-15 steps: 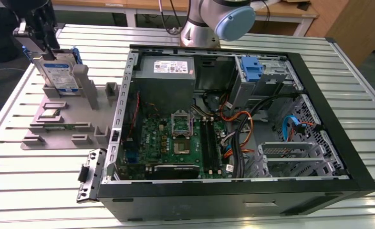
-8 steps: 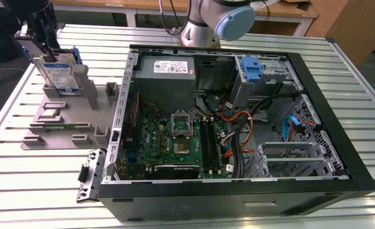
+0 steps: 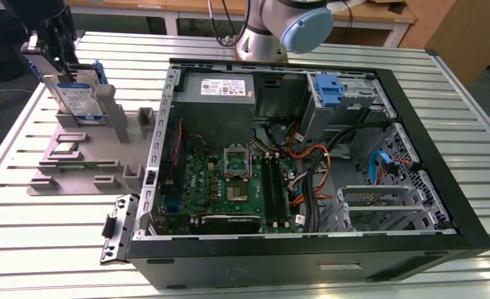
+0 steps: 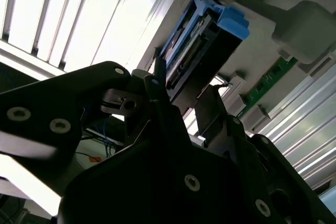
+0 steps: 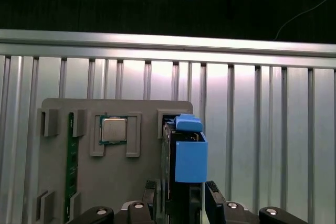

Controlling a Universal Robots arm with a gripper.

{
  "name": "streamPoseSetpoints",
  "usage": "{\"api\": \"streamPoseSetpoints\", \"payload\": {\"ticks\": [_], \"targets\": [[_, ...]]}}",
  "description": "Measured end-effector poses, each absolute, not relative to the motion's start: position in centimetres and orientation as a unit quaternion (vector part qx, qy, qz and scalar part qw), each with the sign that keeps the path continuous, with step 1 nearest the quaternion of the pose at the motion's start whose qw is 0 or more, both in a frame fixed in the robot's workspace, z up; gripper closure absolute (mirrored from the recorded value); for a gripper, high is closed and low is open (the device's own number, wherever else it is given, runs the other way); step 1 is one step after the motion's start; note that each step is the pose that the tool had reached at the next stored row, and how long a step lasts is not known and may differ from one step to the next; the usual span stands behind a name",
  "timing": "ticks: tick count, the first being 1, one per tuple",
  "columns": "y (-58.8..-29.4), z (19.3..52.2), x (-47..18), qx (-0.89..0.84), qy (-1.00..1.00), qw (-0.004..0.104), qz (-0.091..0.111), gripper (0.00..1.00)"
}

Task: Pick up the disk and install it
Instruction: 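Pick up the disk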

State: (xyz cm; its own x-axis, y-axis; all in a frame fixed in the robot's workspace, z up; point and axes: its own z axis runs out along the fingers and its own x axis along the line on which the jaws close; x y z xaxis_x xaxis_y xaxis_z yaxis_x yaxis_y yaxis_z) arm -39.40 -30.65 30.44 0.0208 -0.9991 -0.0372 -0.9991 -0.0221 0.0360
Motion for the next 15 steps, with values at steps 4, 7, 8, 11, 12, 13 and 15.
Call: {"api": "streamPoseSetpoints", "payload": {"ticks": [4, 7, 8, 11, 12, 13, 15], "targets": [[-30.65, 30.38, -39.23, -0.714, 0.699, 0.0, 0.026, 0.51], [-30.65, 30.38, -39.15, -0.714, 0.699, 0.0, 0.026, 0.51], [-30.65, 30.38, -39.15, -0.714, 0.699, 0.0, 0.026, 0.51], [-30.65, 30.38, -39.13, -0.714, 0.699, 0.0, 0.026, 0.51], [-30.65, 30.38, -39.13, -0.714, 0.699, 0.0, 0.026, 0.51], [-30.65, 30.38, -39.12, -0.714, 0.699, 0.0, 0.026, 0.51], [-30.65, 30.38, -39.12, -0.714, 0.699, 0.0, 0.026, 0.51]]}}
